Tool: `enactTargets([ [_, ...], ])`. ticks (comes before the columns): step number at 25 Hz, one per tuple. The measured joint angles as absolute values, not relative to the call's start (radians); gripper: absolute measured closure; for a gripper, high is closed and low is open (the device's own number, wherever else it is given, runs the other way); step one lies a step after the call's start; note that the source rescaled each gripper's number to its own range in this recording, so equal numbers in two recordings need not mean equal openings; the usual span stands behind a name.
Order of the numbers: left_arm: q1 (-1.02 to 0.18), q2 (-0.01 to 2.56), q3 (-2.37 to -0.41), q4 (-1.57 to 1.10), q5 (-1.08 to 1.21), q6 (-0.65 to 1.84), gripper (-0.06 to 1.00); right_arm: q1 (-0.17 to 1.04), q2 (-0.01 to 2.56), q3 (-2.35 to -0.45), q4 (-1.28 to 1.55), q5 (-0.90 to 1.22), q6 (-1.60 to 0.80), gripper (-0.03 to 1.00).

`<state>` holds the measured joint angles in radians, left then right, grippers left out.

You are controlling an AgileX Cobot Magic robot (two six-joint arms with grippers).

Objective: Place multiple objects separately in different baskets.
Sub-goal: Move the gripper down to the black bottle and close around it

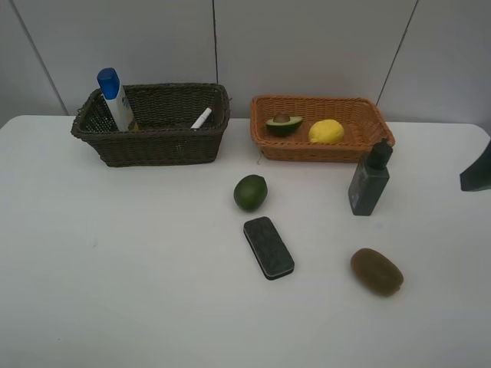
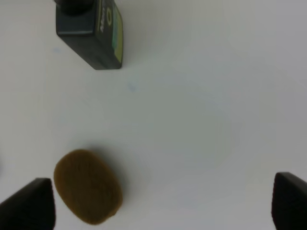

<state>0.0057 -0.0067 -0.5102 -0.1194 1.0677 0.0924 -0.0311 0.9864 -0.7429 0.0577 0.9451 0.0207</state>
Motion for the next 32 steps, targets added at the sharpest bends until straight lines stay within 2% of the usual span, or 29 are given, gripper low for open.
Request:
enactTargets([
  [6,0.006,-0.007,-0.510,-0.119,1.068,0.092,-0.05,-0.008,1.267,-0.943,0.120,0.993,0.021,-0.03],
  [15,0.006,-0.007,-0.510,-0.119,1.068,0.092,-0.05,0.209,1.500,-1.154,0.073,0.997,0.118,-0.03],
  [32,0.006,-0.007,-0.510,-0.119,1.068,0.092,-0.05,0.228,1.843,-1.194,-0.067,0.843,0.144,-0.03],
])
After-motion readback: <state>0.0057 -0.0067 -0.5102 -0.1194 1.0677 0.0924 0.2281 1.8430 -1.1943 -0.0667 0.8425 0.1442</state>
